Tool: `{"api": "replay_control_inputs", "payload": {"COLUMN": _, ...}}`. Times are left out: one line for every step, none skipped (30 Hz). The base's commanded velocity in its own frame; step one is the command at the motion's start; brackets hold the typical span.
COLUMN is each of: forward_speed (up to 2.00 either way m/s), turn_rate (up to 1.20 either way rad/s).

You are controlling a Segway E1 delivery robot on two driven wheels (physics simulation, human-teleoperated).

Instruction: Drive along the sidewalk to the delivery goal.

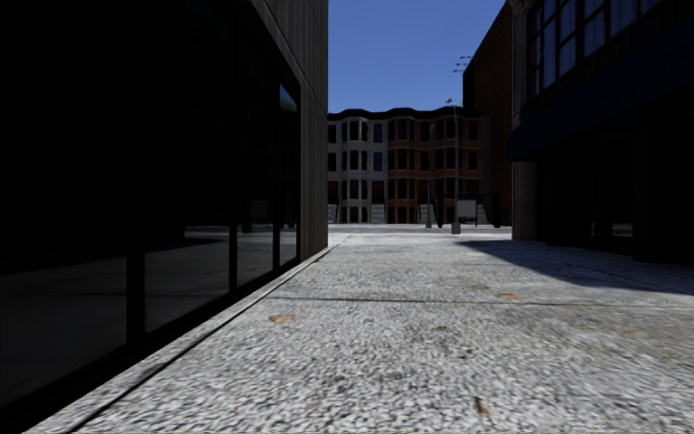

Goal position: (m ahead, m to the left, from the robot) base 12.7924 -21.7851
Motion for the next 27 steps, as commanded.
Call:
{"api": "replay_control_inputs", "payload": {"forward_speed": 2.0, "turn_rate": 0.0}}
{"api": "replay_control_inputs", "payload": {"forward_speed": 2.0, "turn_rate": 0.0}}
{"api": "replay_control_inputs", "payload": {"forward_speed": 2.0, "turn_rate": -0.02}}
{"api": "replay_control_inputs", "payload": {"forward_speed": 2.0, "turn_rate": -0.05}}
{"api": "replay_control_inputs", "payload": {"forward_speed": 2.0, "turn_rate": -0.06}}
{"api": "replay_control_inputs", "payload": {"forward_speed": 2.0, "turn_rate": -0.06}}
{"api": "replay_control_inputs", "payload": {"forward_speed": 2.0, "turn_rate": -0.06}}
{"api": "replay_control_inputs", "payload": {"forward_speed": 2.0, "turn_rate": -0.06}}
{"api": "replay_control_inputs", "payload": {"forward_speed": 2.0, "turn_rate": -0.06}}
{"api": "replay_control_inputs", "payload": {"forward_speed": 2.0, "turn_rate": -0.06}}
{"api": "replay_control_inputs", "payload": {"forward_speed": 2.0, "turn_rate": -0.06}}
{"api": "replay_control_inputs", "payload": {"forward_speed": 2.0, "turn_rate": -0.07}}
{"api": "replay_control_inputs", "payload": {"forward_speed": 2.0, "turn_rate": -0.07}}
{"api": "replay_control_inputs", "payload": {"forward_speed": 2.0, "turn_rate": -0.07}}
{"api": "replay_control_inputs", "payload": {"forward_speed": 2.0, "turn_rate": -0.07}}
{"api": "replay_control_inputs", "payload": {"forward_speed": 2.0, "turn_rate": -0.08}}
{"api": "replay_control_inputs", "payload": {"forward_speed": 2.0, "turn_rate": -0.09}}
{"api": "replay_control_inputs", "payload": {"forward_speed": 2.0, "turn_rate": -0.1}}
{"api": "replay_control_inputs", "payload": {"forward_speed": 2.0, "turn_rate": -0.1}}
{"api": "replay_control_inputs", "payload": {"forward_speed": 2.0, "turn_rate": -0.1}}
{"api": "replay_control_inputs", "payload": {"forward_speed": 2.0, "turn_rate": -0.1}}
{"api": "replay_control_inputs", "payload": {"forward_speed": 2.0, "turn_rate": -0.1}}
{"api": "replay_control_inputs", "payload": {"forward_speed": 2.0, "turn_rate": -0.1}}
{"api": "replay_control_inputs", "payload": {"forward_speed": 2.0, "turn_rate": -0.1}}
{"api": "replay_control_inputs", "payload": {"forward_speed": 2.0, "turn_rate": -0.1}}
{"api": "replay_control_inputs", "payload": {"forward_speed": 2.0, "turn_rate": -0.1}}
{"api": "replay_control_inputs", "payload": {"forward_speed": 2.0, "turn_rate": -0.1}}
